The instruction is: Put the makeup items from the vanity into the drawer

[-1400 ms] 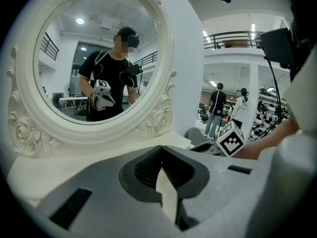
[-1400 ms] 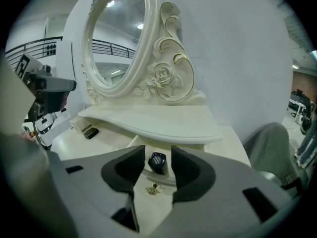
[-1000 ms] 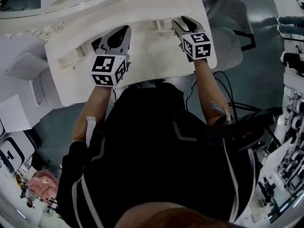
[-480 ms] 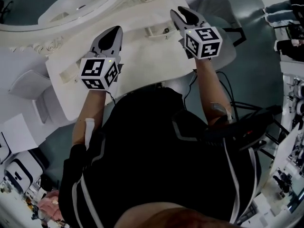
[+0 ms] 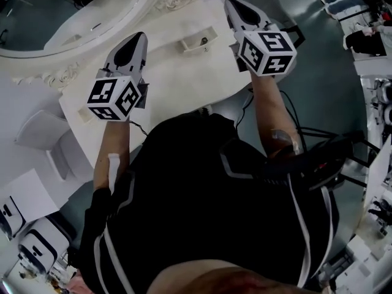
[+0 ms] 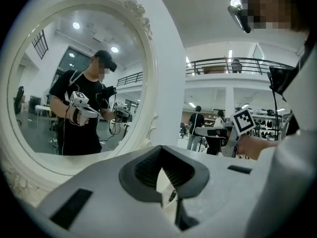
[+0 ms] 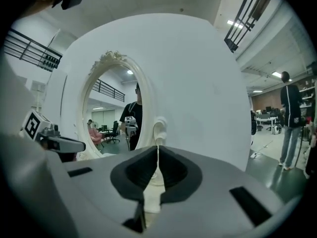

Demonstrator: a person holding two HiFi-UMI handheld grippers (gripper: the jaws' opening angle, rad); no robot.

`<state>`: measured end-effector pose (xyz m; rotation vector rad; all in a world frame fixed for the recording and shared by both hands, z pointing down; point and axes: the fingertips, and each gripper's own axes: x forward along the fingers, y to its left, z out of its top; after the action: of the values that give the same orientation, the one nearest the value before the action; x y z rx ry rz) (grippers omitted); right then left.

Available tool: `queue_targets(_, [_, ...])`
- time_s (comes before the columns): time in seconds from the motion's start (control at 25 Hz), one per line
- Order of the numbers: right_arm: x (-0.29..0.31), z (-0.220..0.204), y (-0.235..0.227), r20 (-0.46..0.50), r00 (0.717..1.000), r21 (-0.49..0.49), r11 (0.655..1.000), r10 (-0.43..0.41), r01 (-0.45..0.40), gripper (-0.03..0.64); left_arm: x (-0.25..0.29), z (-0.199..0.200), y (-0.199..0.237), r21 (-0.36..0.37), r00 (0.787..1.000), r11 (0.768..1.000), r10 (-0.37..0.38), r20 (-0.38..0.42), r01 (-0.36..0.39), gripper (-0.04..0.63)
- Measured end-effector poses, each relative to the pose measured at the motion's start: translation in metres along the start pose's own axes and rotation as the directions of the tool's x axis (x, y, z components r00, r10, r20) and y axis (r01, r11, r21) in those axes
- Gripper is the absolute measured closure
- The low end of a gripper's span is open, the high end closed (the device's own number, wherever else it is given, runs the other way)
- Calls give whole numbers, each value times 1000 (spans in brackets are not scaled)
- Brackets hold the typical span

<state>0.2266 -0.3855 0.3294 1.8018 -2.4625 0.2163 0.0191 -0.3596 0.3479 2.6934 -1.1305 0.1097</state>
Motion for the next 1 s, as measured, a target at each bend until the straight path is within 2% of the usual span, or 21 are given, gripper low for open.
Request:
queue_targets(0.28, [-13, 17, 17, 1, 1000, -7, 1000, 12, -12, 612, -9, 21, -2, 36, 999, 999, -35, 19, 34, 592])
queue_targets(0.44, [-24, 26, 16, 24, 1000, -2, 1000, -10, 10, 612, -9, 30, 4, 43, 999, 999, -21, 33, 20, 592])
queue_targets(0.68, [-31, 31, 25, 19, 1000, -33, 999, -5, 5, 612, -18, 40, 13, -11, 997, 999, 35, 68, -34, 592])
queue_targets(0.84, [-33, 33, 28, 13, 1000, -46, 999, 3, -3, 612, -19, 44, 11, 49, 996, 997, 54, 72, -58, 592])
queue_targets(1.0, [-34, 35, 34, 8, 1000, -69, 998, 12, -12, 612, -23, 47, 13, 52, 994, 996, 70, 85, -75, 592])
